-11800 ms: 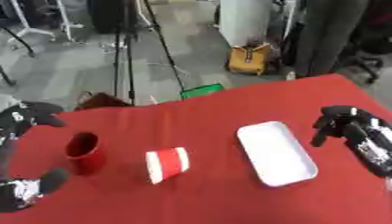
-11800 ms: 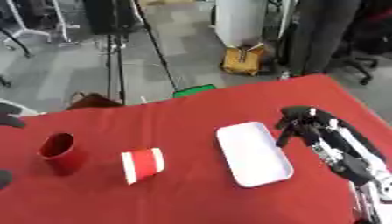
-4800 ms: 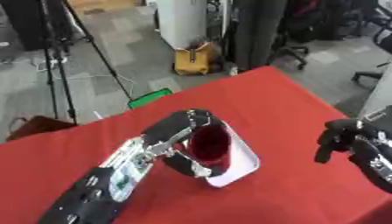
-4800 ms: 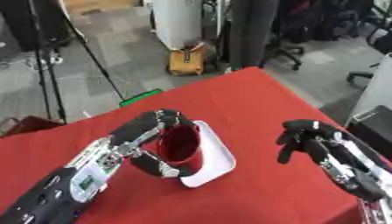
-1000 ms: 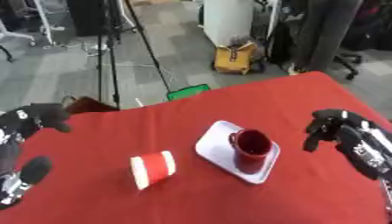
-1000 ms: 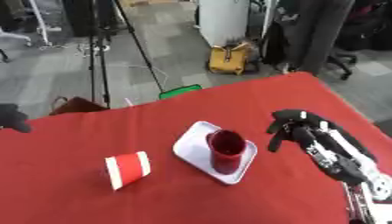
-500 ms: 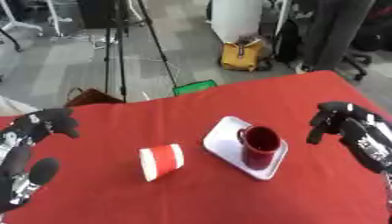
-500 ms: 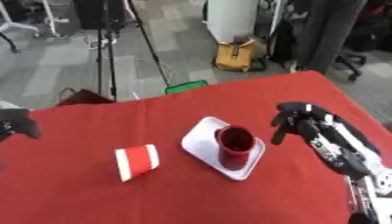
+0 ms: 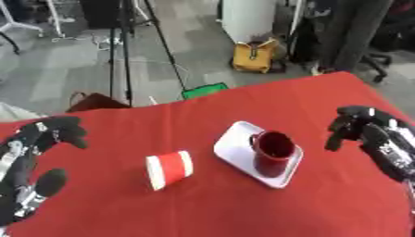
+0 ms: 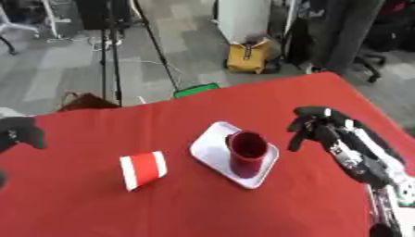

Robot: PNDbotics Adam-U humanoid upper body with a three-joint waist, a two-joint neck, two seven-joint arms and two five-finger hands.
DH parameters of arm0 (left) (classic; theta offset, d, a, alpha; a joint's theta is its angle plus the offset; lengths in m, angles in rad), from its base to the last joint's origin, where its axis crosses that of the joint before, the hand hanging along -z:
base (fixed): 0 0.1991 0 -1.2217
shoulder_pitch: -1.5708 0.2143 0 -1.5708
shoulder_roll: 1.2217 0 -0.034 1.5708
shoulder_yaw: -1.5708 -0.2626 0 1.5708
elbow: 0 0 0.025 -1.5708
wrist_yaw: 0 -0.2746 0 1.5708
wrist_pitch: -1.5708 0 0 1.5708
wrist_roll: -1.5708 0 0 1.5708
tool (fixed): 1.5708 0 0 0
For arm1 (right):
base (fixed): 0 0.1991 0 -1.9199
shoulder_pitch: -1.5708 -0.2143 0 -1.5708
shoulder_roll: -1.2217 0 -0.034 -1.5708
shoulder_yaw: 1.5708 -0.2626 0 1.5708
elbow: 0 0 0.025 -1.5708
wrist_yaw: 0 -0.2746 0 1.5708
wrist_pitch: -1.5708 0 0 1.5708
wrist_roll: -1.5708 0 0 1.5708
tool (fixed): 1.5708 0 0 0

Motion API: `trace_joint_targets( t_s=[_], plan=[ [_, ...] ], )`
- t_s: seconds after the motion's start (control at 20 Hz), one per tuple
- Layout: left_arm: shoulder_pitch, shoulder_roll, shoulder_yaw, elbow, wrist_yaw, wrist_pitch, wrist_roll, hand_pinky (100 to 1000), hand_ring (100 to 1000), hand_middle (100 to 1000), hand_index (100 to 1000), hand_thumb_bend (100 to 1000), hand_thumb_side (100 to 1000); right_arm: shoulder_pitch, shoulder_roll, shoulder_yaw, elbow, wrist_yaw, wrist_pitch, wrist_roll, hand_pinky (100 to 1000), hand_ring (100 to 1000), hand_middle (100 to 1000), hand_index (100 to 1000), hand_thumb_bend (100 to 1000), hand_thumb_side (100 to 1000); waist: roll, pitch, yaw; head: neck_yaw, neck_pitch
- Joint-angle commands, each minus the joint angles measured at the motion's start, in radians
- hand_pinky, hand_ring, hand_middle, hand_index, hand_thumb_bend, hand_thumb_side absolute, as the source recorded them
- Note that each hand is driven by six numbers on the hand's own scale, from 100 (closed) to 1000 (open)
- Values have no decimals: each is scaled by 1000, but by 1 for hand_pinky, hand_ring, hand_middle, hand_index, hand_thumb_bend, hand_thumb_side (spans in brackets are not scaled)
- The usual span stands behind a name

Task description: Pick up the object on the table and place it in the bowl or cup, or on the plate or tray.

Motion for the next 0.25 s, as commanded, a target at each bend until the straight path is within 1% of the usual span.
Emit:
trace_joint_targets(
  t_s=[0.05, 0.25],
  plan=[
    [-7, 6, 2, -21, -4, -1, -5, 697, 581, 627, 812, 732, 762, -9, -20, -6, -16, 3, -36, 39, 544, 517, 642, 856, 100, 606, -1, -12, -1, 1, 1],
    [-7, 5, 1, -21, -4, -2, -7, 697, 581, 627, 812, 734, 758, -8, -20, -9, -19, 3, -34, 37, 544, 517, 642, 856, 100, 606, 2, -12, -7, -3, 2]
  ],
)
